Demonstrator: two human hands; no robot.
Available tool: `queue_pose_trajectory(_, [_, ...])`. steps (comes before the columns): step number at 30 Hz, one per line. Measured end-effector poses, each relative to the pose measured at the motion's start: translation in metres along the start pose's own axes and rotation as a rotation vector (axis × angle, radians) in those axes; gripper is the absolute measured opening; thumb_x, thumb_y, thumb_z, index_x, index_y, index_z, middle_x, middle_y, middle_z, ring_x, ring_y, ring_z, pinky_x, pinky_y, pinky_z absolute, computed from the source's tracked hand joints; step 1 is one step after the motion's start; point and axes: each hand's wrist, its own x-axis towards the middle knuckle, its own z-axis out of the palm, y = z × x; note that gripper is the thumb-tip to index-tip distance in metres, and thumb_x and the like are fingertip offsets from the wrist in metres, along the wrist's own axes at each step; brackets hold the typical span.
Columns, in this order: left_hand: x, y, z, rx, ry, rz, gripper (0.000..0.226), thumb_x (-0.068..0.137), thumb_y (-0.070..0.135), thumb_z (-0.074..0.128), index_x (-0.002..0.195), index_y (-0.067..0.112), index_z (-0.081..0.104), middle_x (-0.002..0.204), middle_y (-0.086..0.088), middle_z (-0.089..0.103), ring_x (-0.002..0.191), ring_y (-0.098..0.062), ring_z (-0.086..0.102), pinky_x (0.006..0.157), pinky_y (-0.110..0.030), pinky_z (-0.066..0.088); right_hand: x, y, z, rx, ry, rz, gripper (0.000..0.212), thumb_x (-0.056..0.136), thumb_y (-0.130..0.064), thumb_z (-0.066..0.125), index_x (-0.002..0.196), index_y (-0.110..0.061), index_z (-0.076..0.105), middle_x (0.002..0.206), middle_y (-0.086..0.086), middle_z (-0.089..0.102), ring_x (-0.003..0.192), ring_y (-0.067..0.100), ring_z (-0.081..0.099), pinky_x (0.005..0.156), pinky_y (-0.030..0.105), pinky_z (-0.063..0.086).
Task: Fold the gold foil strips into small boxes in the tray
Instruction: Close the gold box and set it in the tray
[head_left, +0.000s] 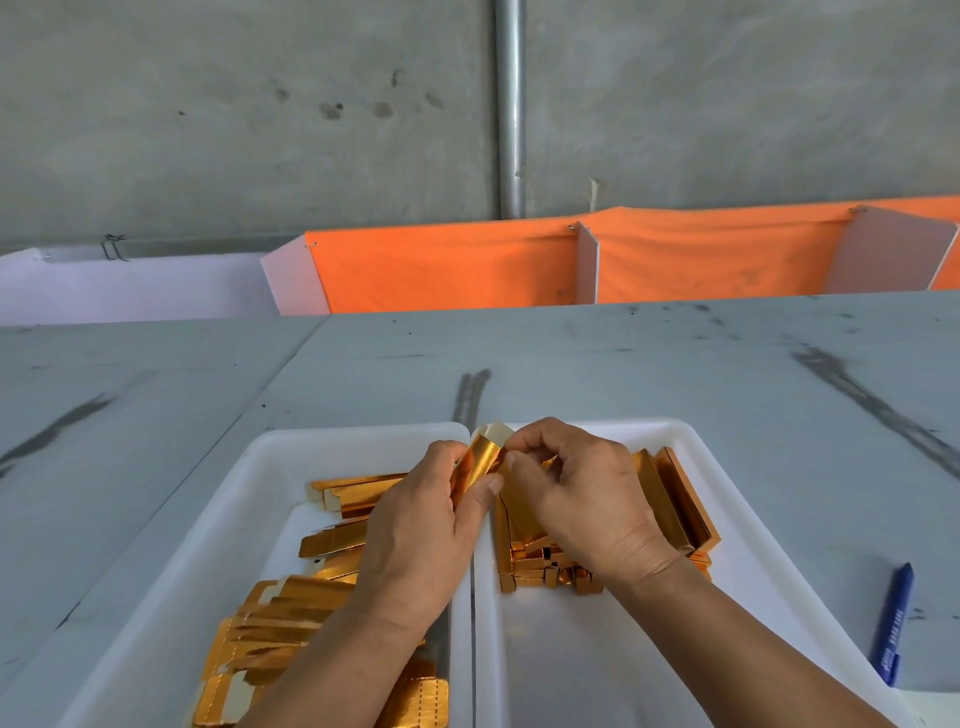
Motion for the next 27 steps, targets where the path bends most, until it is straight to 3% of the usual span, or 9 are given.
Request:
queue_pose_trajectory(7, [0.0002,0.0013,0.0011,0.045,0.003,0.035,0.037,0.086,0.06,0.042,0.107,0.031,0.048,0.065,0.014,0.045,0.054,-0.003,0.047,0.046,-0.012,0.034,-0.0002,0.0009,0.0008,0.018,-0.016,0.026,0.009,0.093,-0.025,0.064,0.096,-0.03,0.072,0.068,-0.013,0.064,0.062,-0.006,0.057,0.052,0.01,0.043])
queue_pose_trajectory(12, [-0.0006,0.0015,0.0001,0.049,0.014,0.049,0.044,0.083,0.062,0.036,0.109,0.029,0.049,0.067,0.014,0.046,0.056,-0.002,0.047,0.047,-0.011,0.03,-0.0007,0.0001,0.0004,0.097,-0.108,0.039,0.011,0.095,-0.02,0.06,0.097,-0.029,0.066,0.054,-0.023,0.058,0.05,-0.001,0.052,0.048,0.011,0.04])
queue_pose_trajectory(17, [-0.0006,0.002,-0.0009,0.042,0.003,0.082,0.049,0.082,0.062,0.032,0.112,0.027,0.049,0.07,0.014,0.048,0.058,-0.001,0.049,0.048,-0.01,0.031,-0.0024,-0.0012,-0.0009,0.139,-0.205,0.018,0.014,0.098,-0.014,0.054,0.102,-0.027,0.059,0.048,-0.011,0.05,0.045,0.003,0.045,0.046,0.015,0.039])
queue_pose_trajectory(22, [-0.0012,0.0056,-0.0013,0.018,-0.023,0.125,0.054,0.082,0.06,0.033,0.117,0.025,0.052,0.076,0.015,0.05,0.061,-0.004,0.05,0.051,-0.01,0.034,-0.0012,-0.0022,-0.0031,0.169,-0.249,0.054,0.014,0.094,-0.011,0.05,0.092,-0.024,0.057,0.052,-0.002,0.051,0.048,0.01,0.044,0.049,0.028,0.041])
queue_pose_trajectory(27, [-0.0011,0.0084,-0.0015,0.034,-0.056,0.172,0.055,0.082,0.059,0.034,0.12,0.025,0.052,0.082,0.019,0.048,0.065,-0.005,0.049,0.053,-0.007,0.035,-0.0007,-0.0016,-0.0048,0.121,-0.237,0.032,0.013,0.09,-0.013,0.051,0.081,-0.022,0.052,0.049,-0.008,0.046,0.046,0.005,0.041,0.049,0.027,0.039])
